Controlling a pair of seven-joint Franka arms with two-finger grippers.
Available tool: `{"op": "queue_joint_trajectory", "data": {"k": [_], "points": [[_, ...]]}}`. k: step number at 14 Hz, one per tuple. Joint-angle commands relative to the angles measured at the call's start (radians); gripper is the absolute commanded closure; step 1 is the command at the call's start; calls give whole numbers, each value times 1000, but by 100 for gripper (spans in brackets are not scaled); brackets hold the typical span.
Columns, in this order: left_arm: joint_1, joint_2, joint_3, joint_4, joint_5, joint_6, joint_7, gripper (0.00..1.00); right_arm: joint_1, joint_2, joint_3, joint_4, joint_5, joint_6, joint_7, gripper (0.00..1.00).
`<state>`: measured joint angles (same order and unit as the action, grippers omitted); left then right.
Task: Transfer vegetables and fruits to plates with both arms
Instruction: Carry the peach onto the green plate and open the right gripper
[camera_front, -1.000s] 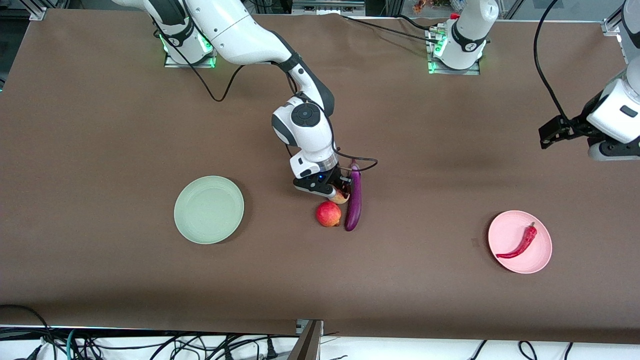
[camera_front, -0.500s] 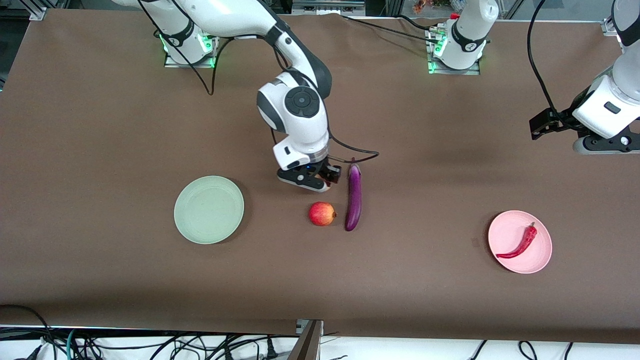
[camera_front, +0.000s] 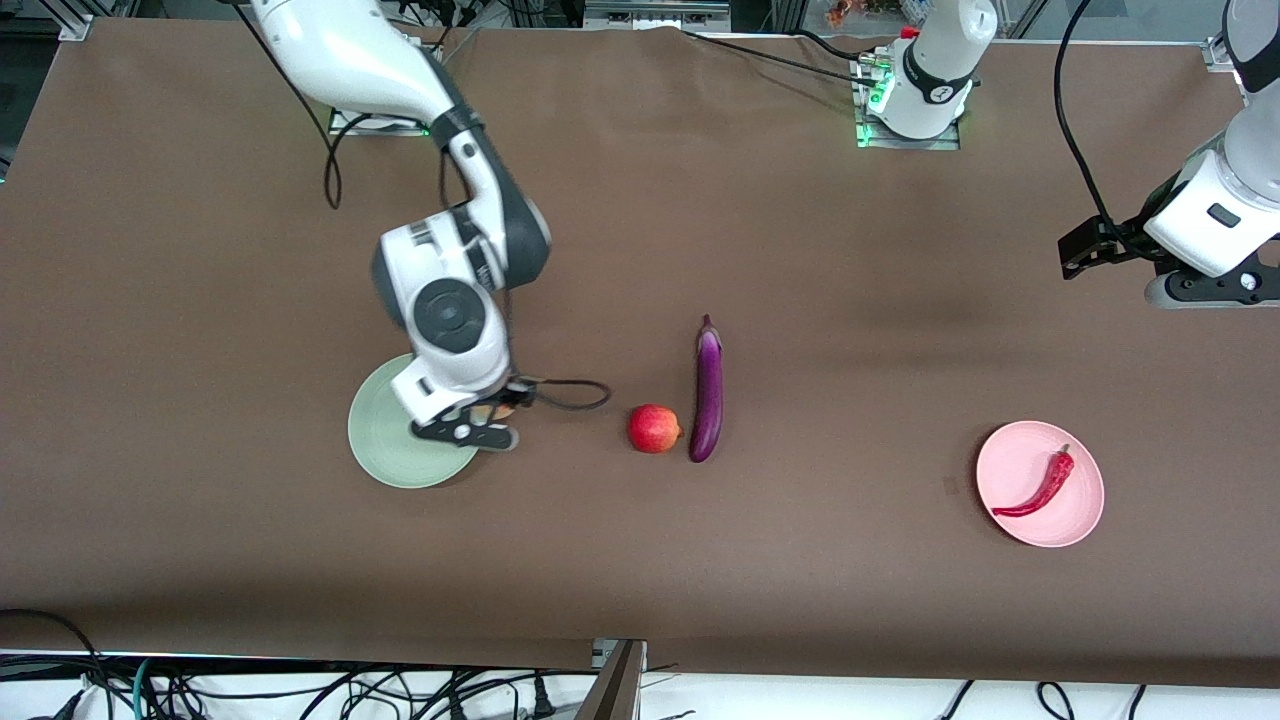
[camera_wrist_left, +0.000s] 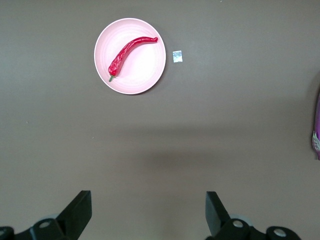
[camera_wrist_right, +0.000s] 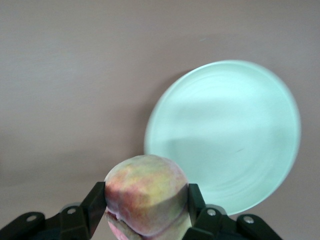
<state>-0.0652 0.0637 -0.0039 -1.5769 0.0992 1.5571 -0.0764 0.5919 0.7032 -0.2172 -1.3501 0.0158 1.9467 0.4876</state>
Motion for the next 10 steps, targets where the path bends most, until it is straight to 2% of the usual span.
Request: {"op": "queue_joint_trajectory", "data": {"k": [1,4,6,7,10], "points": [[-4,-12,4,-9,-27,-6,-3,0,-81,-8,7,-27,0,-25,-125,70],[-4,-12,4,-9,-27,-5,-3,0,-165,4,12,-58,1,-8,-197,70],[-4,-12,4,-9,-27,-6,-3,0,-214,41,15,-60,51,20,-228,70],[-4,-12,4,-9,-27,-6,-3,0,-222,51,15,-61,82,30,-251,70],[-4,-12,4,-9,-27,-6,-3,0,-221,62,15,-61,96,32,-254,70]]}}
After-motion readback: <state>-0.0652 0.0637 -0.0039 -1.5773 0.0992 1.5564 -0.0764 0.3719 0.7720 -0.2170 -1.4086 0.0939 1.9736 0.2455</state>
